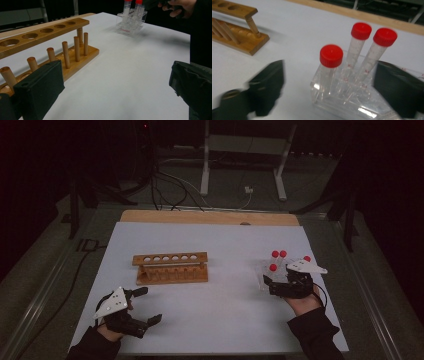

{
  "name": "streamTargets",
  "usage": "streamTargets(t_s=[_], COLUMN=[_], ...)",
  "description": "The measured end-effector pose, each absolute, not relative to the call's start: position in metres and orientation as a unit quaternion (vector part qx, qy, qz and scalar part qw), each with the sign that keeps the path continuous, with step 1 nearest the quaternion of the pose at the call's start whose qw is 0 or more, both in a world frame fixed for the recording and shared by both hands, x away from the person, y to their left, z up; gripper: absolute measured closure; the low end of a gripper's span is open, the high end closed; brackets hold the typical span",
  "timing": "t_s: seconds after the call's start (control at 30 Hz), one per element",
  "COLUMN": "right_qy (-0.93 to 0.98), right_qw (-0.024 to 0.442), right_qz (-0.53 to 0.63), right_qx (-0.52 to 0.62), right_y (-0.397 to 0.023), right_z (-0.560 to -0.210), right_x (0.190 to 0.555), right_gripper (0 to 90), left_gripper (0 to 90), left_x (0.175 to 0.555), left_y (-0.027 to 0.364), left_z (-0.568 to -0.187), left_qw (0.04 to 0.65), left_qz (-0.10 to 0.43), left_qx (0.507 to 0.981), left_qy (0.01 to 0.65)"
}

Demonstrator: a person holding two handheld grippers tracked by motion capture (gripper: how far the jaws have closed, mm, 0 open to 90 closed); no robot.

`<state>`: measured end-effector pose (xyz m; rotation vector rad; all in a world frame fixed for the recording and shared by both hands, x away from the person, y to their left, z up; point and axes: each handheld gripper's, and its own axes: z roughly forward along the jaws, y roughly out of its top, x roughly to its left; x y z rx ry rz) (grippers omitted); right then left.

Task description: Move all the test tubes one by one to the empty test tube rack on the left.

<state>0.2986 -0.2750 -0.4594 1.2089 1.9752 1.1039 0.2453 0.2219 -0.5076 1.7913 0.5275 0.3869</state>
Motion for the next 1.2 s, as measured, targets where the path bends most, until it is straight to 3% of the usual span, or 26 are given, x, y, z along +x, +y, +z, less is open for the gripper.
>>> streamTargets(t_s=[0.17,0.33,0.5,0.9,1.2], right_qy=[0.745,0.742,0.748,0.756,0.759], right_qw=[0.276,0.264,0.249,0.239,0.248], right_qz=[0.392,0.392,0.385,0.384,0.379], right_qx=[0.464,0.476,0.48,0.473,0.467], right_y=[-0.274,-0.277,-0.278,-0.273,-0.27], right_z=[-0.463,-0.466,-0.47,-0.475,-0.474], right_x=[0.302,0.306,0.311,0.319,0.318], right_gripper=[26.1,47.4,58.4,73.6,74.8], left_gripper=[0.5,0.5,0.5,0.5,0.5], left_x=[0.245,0.245,0.245,0.246,0.246], left_y=[0.222,0.221,0.221,0.221,0.221], left_z=[-0.508,-0.508,-0.508,-0.508,-0.508], left_qw=[0.578,0.578,0.578,0.577,0.573], left_qz=[0.166,0.163,0.161,0.162,0.162], left_qx=[0.767,0.767,0.768,0.768,0.77], left_qy=[0.225,0.226,0.225,0.226,0.228])
